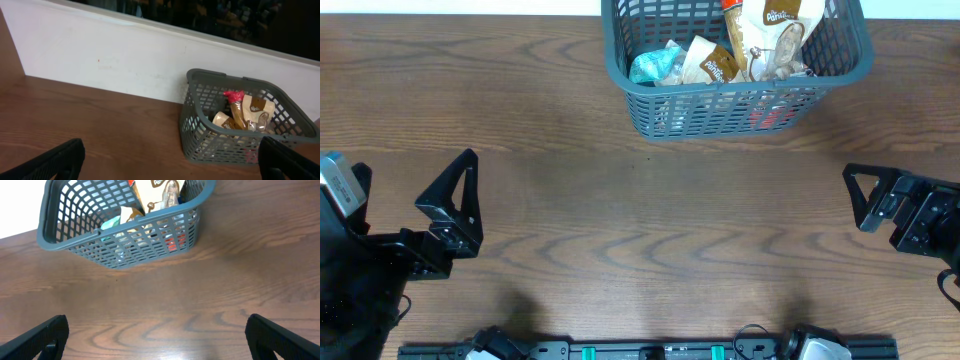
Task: Pack container
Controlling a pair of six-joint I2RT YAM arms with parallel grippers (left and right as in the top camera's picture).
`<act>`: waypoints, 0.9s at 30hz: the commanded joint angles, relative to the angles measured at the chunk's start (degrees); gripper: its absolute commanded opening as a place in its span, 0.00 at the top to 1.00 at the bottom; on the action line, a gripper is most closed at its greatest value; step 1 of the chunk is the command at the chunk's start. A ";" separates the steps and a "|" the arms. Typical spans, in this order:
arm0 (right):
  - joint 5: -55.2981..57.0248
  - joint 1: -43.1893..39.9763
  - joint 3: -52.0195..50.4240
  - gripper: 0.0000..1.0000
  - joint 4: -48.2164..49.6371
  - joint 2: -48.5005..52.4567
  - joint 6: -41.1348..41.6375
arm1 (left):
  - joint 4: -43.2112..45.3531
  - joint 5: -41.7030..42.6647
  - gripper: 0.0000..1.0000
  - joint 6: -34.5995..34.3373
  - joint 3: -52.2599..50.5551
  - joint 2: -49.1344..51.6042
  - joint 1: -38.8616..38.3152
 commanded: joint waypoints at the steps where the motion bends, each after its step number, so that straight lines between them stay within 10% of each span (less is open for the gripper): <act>1: -0.63 0.48 -0.31 0.01 -0.11 -0.04 0.92 | -0.15 -0.74 0.01 0.31 -0.24 0.17 0.04; 27: 4.02 1.36 -3.19 0.01 11.72 -4.92 -2.75 | -0.15 -0.74 0.01 0.31 -0.24 0.17 0.04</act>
